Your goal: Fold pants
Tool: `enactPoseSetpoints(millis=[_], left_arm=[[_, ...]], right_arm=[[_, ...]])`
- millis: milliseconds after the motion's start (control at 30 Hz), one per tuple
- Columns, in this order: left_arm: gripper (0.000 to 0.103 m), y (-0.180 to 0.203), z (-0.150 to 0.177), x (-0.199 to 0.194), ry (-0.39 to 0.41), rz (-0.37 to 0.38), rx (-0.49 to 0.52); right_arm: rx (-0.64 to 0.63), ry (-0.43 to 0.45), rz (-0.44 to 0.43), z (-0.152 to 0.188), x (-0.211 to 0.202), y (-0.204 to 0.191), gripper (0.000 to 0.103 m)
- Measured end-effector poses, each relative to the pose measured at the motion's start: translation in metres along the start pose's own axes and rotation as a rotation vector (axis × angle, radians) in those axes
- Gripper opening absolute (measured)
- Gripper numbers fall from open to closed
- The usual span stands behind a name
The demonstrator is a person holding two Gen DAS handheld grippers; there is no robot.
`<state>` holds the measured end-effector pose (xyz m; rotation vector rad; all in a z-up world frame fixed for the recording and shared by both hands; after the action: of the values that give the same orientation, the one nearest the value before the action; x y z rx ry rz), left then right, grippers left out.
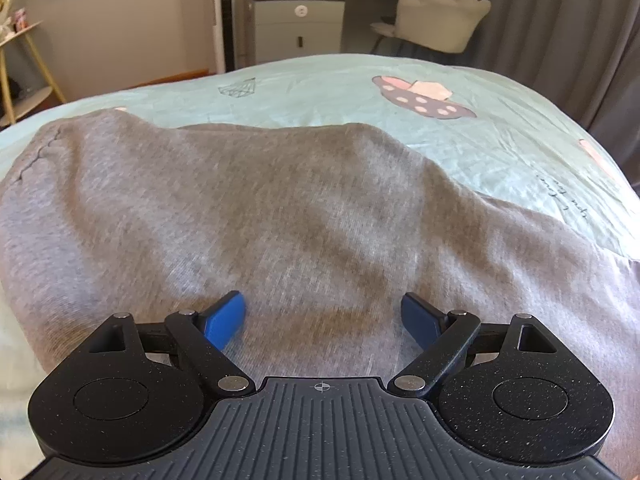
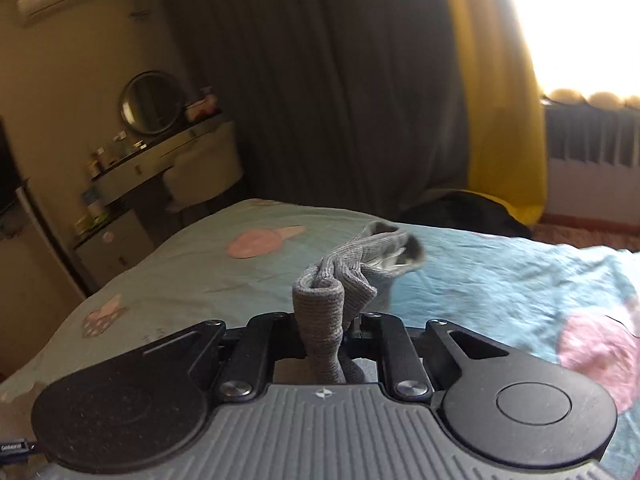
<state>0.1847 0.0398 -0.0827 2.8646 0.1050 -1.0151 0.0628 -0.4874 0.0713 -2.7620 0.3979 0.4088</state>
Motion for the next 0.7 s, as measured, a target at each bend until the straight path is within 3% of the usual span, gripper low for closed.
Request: enactPoseSetpoints(millis=[67, 133, 333, 433, 500, 533, 600, 700], left_arm=[[0.09, -0.002, 0.0, -0.002, 0.002, 0.007, -0.01], [0.09, -0.003, -0.001, -0.003, 0.006, 0.01, -0.019], [0.09, -0.006, -0.002, -0.01, 0.031, 0.034, -0.039], [0.09, -0.003, -0.001, -0.012, 0.03, 0.054, -0.025], [0.09, 0.0, -0.001, -0.013, 0.034, 0.063, -0.009], [0.09, 0.002, -0.001, -0.013, 0.037, 0.068, -0.002], [0.09, 0.005, -0.001, -0.014, 0.044, 0.077, 0.014], [0.091, 0.01, 0.0, -0.015, 0.05, 0.085, 0.041]], right_arm=[[-0.128, -0.042, -0.121, 0.013, 0.0, -0.068, 0.014], [-0.215, -0.085, -0.2, 0.033, -0.002, -0.111, 0.014], [-0.344, -0.304, -0.394, 0.123, -0.011, -0.197, 0.014], [-0.426, -0.421, -0.394, 0.163, -0.014, -0.211, 0.024], [-0.394, -0.487, -0.427, 0.171, -0.021, -0.212, 0.035], [-0.356, -0.481, -0.452, 0.165, -0.026, -0.212, 0.041], [-0.281, -0.446, -0.476, 0.149, -0.034, -0.206, 0.041], [-0.149, -0.402, -0.406, 0.13, -0.035, -0.182, 0.043]])
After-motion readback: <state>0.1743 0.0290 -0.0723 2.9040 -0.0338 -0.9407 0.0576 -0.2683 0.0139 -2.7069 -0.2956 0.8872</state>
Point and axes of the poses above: each gripper's, at about its wrist camera, not at the fingertips, and x roughly the way its jaws point, y to its right, z to its underside, the point moved 7 cm from there along x, roughly the way its jaws point, and after that the axes turned 11 degrees about y, right-handed, at the moved point
